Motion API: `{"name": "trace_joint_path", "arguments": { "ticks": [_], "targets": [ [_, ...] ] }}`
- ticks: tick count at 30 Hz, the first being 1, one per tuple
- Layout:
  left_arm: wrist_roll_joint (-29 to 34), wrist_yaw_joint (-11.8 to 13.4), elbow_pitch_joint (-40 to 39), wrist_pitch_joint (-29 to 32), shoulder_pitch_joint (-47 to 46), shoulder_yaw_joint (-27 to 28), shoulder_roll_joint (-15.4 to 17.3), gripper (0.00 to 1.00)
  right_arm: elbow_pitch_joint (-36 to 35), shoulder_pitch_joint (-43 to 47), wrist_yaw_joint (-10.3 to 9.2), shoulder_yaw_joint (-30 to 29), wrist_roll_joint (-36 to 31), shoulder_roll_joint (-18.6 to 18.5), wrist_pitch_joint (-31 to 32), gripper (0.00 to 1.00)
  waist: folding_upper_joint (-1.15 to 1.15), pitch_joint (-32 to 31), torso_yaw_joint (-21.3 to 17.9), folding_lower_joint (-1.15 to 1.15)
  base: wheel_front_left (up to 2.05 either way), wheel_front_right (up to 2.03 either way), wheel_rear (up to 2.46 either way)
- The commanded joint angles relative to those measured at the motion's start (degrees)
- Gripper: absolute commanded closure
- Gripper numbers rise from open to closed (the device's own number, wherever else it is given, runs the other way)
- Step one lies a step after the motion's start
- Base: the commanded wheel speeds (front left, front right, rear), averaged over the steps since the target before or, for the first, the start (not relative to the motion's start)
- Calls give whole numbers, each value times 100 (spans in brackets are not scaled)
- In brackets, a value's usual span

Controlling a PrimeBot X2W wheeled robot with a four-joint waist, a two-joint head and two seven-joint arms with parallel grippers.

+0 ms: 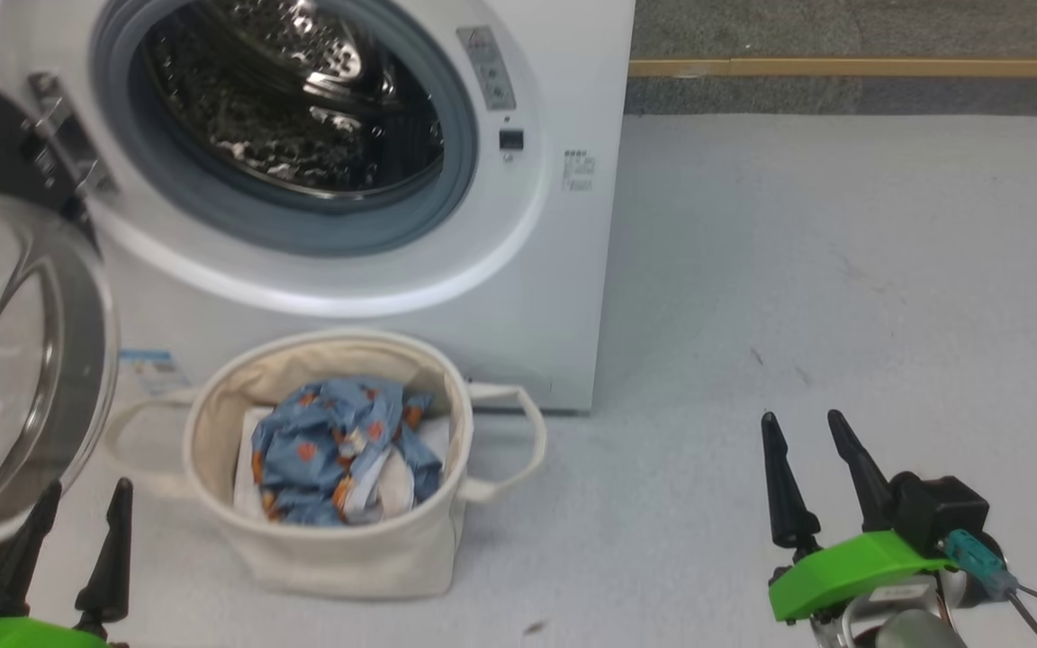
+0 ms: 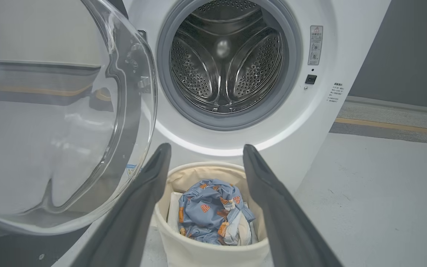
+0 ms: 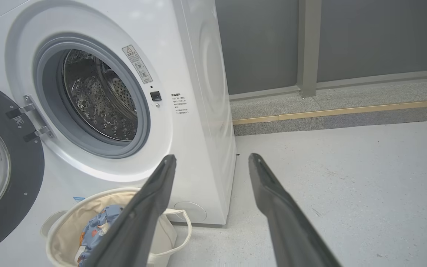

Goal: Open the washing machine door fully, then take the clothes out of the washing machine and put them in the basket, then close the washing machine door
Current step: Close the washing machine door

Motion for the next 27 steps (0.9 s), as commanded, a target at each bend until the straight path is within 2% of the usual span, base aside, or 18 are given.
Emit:
{"name": "trace_joint_path", "arguments": {
  "ticks": [1,6,12,23,27],
  "targets": [
    [90,-19,-141,-70,-316,252,196,0,-206,-134,5,91,-42,-5,-70,0,0,4,7,0,-227,166,61],
    [141,-21,-146,-70,-323,265,166,0,-202,-147,5,96,-49,-8,-70,0,0,2,20,0,-165,147,18],
    [235,-15,-165,-70,-301,313,137,0,-189,-141,5,100,-45,-3,-70,0,0,-6,34,0,-83,83,0],
    [251,-17,-180,-70,-208,418,50,0,-188,-123,5,105,-36,-3,-70,0,0,-52,108,0,-10,10,0],
    [393,26,-196,-70,-267,485,20,0,-203,-96,5,75,-19,2,-70,0,0,-55,292,0,0,0,0]
  ]
}}
